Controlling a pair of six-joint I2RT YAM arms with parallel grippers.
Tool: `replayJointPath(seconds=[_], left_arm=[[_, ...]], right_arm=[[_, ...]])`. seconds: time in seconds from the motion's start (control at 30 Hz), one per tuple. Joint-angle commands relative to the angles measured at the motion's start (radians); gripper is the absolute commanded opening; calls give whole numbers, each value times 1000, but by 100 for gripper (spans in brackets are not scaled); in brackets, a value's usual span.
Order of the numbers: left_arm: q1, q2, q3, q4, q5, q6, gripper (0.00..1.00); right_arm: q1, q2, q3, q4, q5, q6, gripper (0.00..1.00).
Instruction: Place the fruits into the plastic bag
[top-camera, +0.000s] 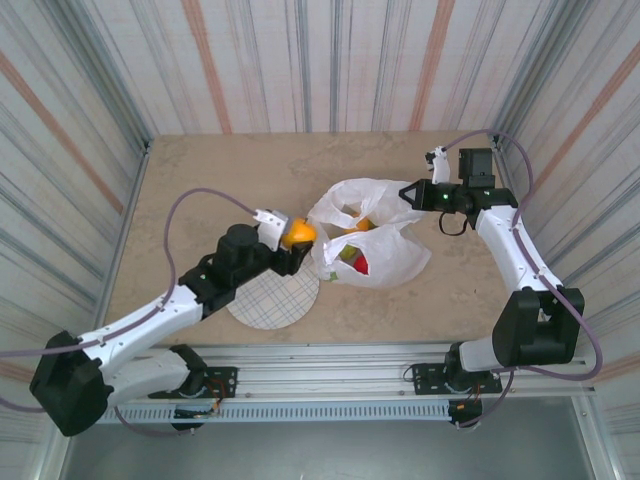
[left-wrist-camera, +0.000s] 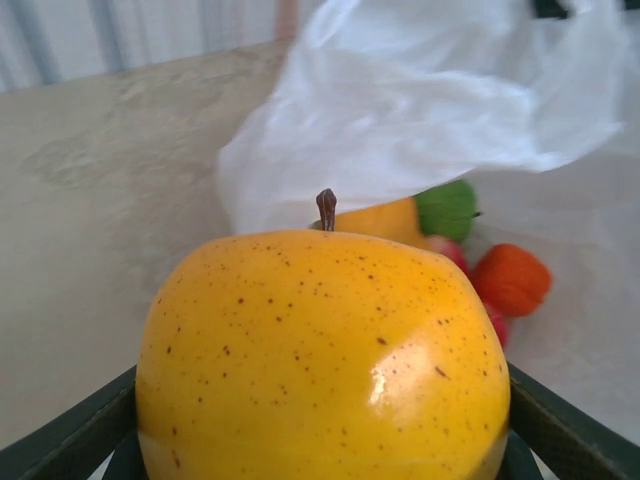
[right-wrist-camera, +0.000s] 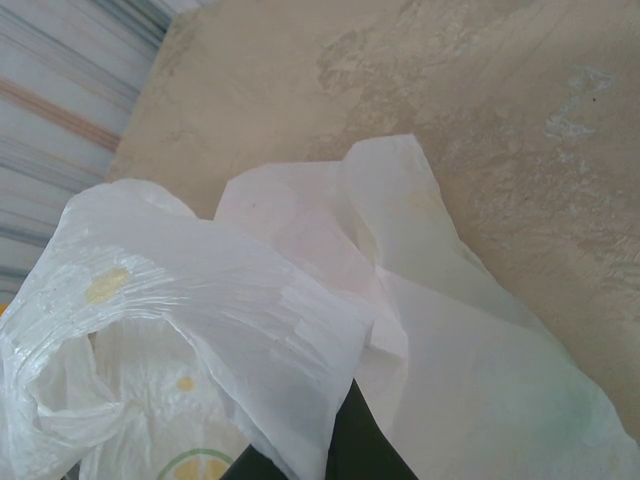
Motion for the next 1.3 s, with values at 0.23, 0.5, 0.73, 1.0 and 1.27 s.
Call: replayJointPath(seconds=[0.23,0.5,0.73,1.0,1.27], left_arm=[[-122,177,147,55,130,81,61],[-148,354,261,-15,208,135,61],[-149,480,370,-96,44,158,62],[-144,588,490,-72,-77,130,65],[-146,719,603,-165,-165,126,71]], right_arm=[[3,-37,-16,-10,-14,11,0],[2,-31,-13,-6,-22,12,0],[0,-29,-10,-11,-17,9,0],[0,-21,-9,-5,-23,17,0],[-2,-52,2,4,-2,31,0]])
